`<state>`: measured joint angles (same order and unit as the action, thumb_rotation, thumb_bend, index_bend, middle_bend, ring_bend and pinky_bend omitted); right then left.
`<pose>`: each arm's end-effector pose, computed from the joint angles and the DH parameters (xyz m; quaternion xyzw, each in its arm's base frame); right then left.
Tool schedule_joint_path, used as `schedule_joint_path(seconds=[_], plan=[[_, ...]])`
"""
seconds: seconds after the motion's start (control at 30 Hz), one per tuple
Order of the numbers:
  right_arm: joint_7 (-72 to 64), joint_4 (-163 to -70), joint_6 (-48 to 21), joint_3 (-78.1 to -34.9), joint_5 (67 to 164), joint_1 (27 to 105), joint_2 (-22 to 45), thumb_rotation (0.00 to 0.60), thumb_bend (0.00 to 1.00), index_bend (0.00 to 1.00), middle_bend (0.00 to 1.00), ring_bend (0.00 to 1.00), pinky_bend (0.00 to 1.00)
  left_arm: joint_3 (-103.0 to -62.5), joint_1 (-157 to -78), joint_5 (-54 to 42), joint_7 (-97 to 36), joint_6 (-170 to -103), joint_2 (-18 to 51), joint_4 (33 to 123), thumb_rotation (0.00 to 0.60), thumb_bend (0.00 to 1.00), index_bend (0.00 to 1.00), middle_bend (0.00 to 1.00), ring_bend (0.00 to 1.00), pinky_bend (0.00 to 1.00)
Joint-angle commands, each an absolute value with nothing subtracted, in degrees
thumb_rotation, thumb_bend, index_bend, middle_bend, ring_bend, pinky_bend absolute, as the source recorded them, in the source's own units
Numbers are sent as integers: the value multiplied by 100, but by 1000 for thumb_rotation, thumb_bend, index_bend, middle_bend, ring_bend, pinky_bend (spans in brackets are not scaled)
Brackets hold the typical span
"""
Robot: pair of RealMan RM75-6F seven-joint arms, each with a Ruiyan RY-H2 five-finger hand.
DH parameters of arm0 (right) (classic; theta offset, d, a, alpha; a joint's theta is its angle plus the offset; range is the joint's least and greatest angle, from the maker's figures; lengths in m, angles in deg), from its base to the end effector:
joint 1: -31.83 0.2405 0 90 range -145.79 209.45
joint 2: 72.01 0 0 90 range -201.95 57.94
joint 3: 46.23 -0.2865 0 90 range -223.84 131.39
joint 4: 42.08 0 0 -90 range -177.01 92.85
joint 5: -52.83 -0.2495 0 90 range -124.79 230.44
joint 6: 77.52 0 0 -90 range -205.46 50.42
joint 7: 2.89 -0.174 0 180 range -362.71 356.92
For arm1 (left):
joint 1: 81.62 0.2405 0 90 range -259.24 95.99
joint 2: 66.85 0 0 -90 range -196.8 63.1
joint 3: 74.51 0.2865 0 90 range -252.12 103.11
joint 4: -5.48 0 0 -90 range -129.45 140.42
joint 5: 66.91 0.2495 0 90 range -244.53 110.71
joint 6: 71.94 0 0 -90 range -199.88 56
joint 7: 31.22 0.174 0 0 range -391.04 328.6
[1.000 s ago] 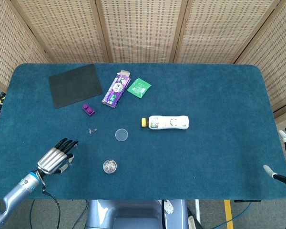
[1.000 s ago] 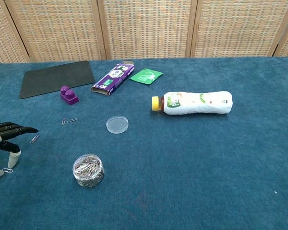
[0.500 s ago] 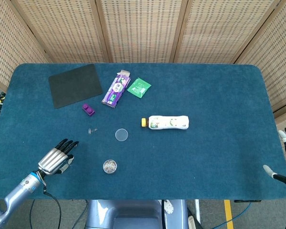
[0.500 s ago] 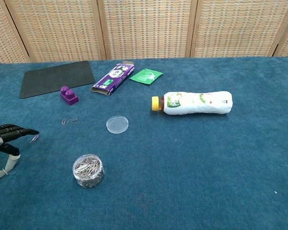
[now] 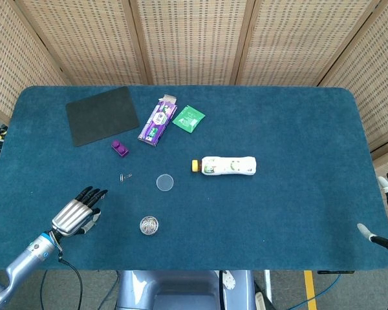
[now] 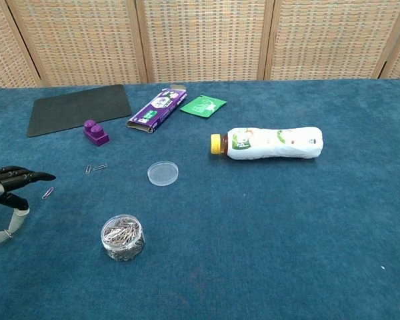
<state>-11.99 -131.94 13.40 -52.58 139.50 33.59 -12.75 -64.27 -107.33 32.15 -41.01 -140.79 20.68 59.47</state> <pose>-0.3646 -0.2112 0.1982 0.5514 -0.3561 0.4378 0.6145 -0.3681 0.2995 -0.0317 -0.8248 -0.2922 -0.2935 0.3849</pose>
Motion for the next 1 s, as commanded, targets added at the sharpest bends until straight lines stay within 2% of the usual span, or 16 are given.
schedule_joint_path(seconds=[0.03, 0.2, 0.43, 0.77, 1.0], plan=[[-1200, -13198, 1341, -5256, 13955, 3358, -1276, 600, 0, 2, 0, 0, 0, -6576, -10811, 3230, -4113, -14287, 1909, 6204, 600, 432, 656, 0, 0, 0], [-1230, -13205, 1362, -5259, 13955, 3346, -1291, 600, 0, 2, 0, 0, 0, -6858, -11074, 3304, -3910, -14484, 1555, 7046, 600, 434, 658, 0, 0, 0], [-1288, -13171, 1341, -5269, 13935, 3354, -1298, 600, 0, 2, 0, 0, 0, -7033, -11537, 3336, -3194, -13883, 1616, 7853, 600, 434, 658, 0, 0, 0], [-1422, -13140, 1303, -5283, 13892, 3358, -1329, 600, 0, 2, 0, 0, 0, -6994, -11755, 3315, -2555, -13392, 1794, 8246, 600, 434, 657, 0, 0, 0], [-1462, -13138, 1297, -5283, 13894, 3360, -1342, 600, 0, 2, 0, 0, 0, -6961, -11790, 3300, -2452, -13311, 1980, 8242, 600, 434, 657, 0, 0, 0]])
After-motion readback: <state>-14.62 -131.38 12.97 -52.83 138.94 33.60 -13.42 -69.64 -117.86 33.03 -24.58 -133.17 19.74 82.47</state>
